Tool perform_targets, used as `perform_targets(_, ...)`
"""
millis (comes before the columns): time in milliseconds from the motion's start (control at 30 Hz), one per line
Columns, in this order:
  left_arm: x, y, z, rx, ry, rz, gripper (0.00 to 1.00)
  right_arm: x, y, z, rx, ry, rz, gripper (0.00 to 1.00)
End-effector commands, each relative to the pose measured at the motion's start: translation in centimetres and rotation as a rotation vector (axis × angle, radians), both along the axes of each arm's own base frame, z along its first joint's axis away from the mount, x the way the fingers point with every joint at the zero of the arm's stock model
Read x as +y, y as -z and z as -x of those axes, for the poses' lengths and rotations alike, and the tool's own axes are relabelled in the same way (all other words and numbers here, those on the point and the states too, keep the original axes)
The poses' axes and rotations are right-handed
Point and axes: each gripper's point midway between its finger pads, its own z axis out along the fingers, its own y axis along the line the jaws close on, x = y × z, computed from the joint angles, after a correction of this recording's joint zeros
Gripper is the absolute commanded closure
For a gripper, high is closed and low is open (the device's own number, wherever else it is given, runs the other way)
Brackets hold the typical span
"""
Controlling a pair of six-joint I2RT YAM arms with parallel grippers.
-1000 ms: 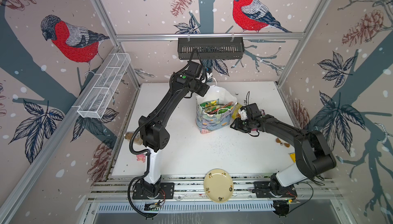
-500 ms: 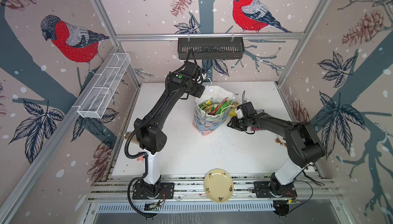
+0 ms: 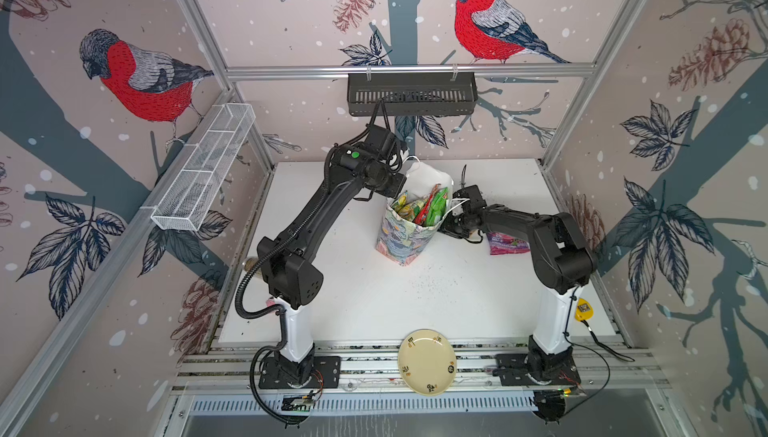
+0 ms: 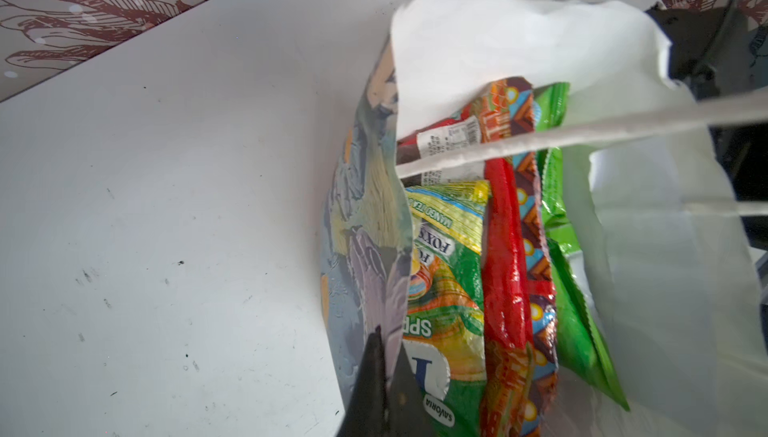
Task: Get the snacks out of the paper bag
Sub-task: 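Raise the right gripper and move it over the bag opening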
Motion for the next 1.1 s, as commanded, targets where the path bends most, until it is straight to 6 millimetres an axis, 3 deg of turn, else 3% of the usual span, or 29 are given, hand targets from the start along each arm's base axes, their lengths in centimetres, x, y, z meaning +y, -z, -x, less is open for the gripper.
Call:
perform_targets(0, -1.4, -1.9, 0.6, -0.016, 0.024, 0.075, 1.0, 1.2, -0.1, -1.1, -0.017, -0.038, -0.038, 0.57)
perform_targets(300, -2.4, -1.4, 0.3, 0.005, 0.029, 0.091, 1.0, 2.0, 0.2, -4.2, -0.02, -0.062, -0.047, 0.58)
perform_targets(367, -2.5, -1.5, -0.1, -0.002, 0.026, 0.088, 1.0, 0.7, -0.1, -4.7, -0.026, -0.035, -0.019, 0.58)
perform_targets(467, -2.7, -1.9, -0.5, -0.017, 0.023, 0.097, 1.0, -3.7, -2.2, -5.5, -0.088, 0.065, 0.062, 0.57)
perform_targets(567, -3.0, -2.3, -0.9, -0.031, 0.023, 0.109, 1.0, -9.2, -7.0, -6.3, -0.197, 0.189, 0.151, 0.57)
perform_targets(633, -3.1, -2.7, -1.3, -0.045, 0.022, 0.114, 1.0, -12.2, -11.6, -6.7, -0.308, 0.26, 0.238, 0.57)
perform_targets(733, -3.3, -2.8, -1.6, -0.057, 0.02, 0.116, 1.0, -14.1, -18.7, -6.6, -0.458, 0.313, 0.306, 0.57)
perform_targets(800, -3.3, -2.8, -1.9, -0.06, 0.019, 0.119, 1.0, -13.9, -22.2, -6.1, -0.525, 0.314, 0.288, 0.57)
perform_targets(867, -3.5, -2.9, -2.0, -0.062, 0.021, 0.123, 1.0, -12.5, -25.3, -5.1, -0.575, 0.28, 0.245, 0.57)
perform_targets(1000, -3.9, -3.2, -2.1, -0.073, 0.018, 0.129, 1.0, -7.4, -31.1, -1.5, -0.659, 0.166, 0.177, 0.58)
perform_targets(1067, -4.0, -3.2, -2.1, -0.079, 0.019, 0.13, 1.0, -5.1, -32.9, 0.4, -0.671, 0.108, 0.112, 0.59)
